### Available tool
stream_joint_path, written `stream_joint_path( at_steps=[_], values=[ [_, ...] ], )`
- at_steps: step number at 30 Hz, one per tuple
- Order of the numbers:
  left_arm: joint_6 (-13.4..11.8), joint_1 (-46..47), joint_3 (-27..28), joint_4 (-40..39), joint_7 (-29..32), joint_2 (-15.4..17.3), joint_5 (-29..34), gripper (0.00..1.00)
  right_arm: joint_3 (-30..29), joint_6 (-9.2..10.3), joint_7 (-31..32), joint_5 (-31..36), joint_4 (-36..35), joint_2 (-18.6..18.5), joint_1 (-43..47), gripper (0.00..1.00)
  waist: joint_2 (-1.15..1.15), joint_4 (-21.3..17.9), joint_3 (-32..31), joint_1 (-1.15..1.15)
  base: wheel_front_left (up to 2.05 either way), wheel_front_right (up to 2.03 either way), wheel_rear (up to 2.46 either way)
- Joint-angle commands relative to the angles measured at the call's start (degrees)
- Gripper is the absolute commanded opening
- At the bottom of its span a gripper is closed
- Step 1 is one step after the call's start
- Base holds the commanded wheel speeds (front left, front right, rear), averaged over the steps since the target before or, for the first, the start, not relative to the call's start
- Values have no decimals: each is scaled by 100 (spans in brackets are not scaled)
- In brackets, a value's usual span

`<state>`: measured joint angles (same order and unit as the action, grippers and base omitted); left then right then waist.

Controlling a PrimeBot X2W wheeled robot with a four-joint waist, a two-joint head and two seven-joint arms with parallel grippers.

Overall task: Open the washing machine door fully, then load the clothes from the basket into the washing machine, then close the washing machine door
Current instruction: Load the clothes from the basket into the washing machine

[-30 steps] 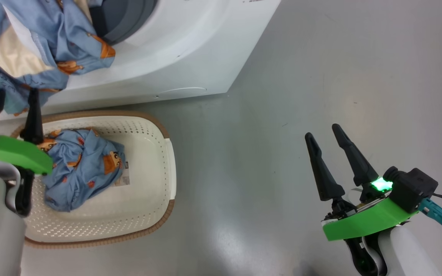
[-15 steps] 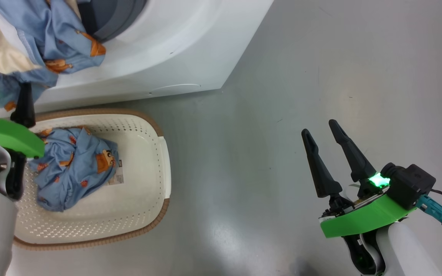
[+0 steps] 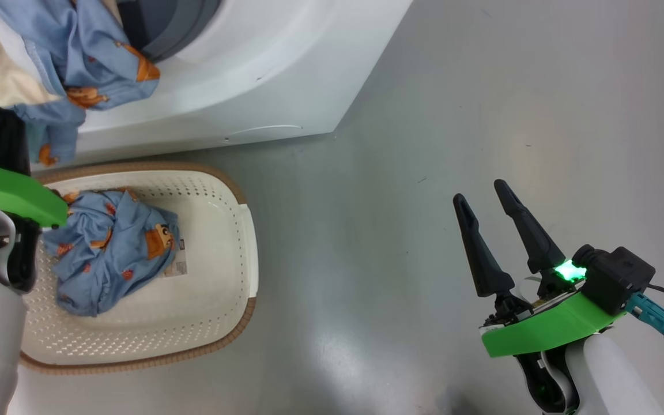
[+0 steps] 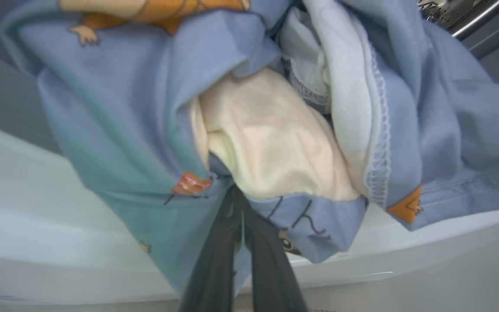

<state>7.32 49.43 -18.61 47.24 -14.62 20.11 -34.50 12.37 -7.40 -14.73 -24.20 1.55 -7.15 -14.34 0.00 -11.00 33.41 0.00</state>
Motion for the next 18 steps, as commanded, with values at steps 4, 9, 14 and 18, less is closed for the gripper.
stream_joint_path(
  at_steps=[4, 9, 14, 18],
  values=[
    [16, -28, 202, -480, -38, 246, -117, 0, 85, -9, -27, 65, -143, 19, 10, 100, 0, 77, 2, 0, 0, 0, 0],
    [16, -217, 177, -1048, -38, 195, -185, 0, 48, -9, -27, 72, -144, 49, 13, 100, 0, 146, -26, 0, 0, 0, 0],
    [16, -189, 102, -1468, -38, 209, -278, 0, 72, -9, -27, 66, -134, 52, 0, 100, 0, 155, -48, 0, 0, 0, 0],
    [16, 20, -38, -1509, -38, 273, -380, 0, 118, -9, -27, 48, -121, 50, -7, 100, 0, 103, -75, 0, 0, 0, 0]
  ],
)
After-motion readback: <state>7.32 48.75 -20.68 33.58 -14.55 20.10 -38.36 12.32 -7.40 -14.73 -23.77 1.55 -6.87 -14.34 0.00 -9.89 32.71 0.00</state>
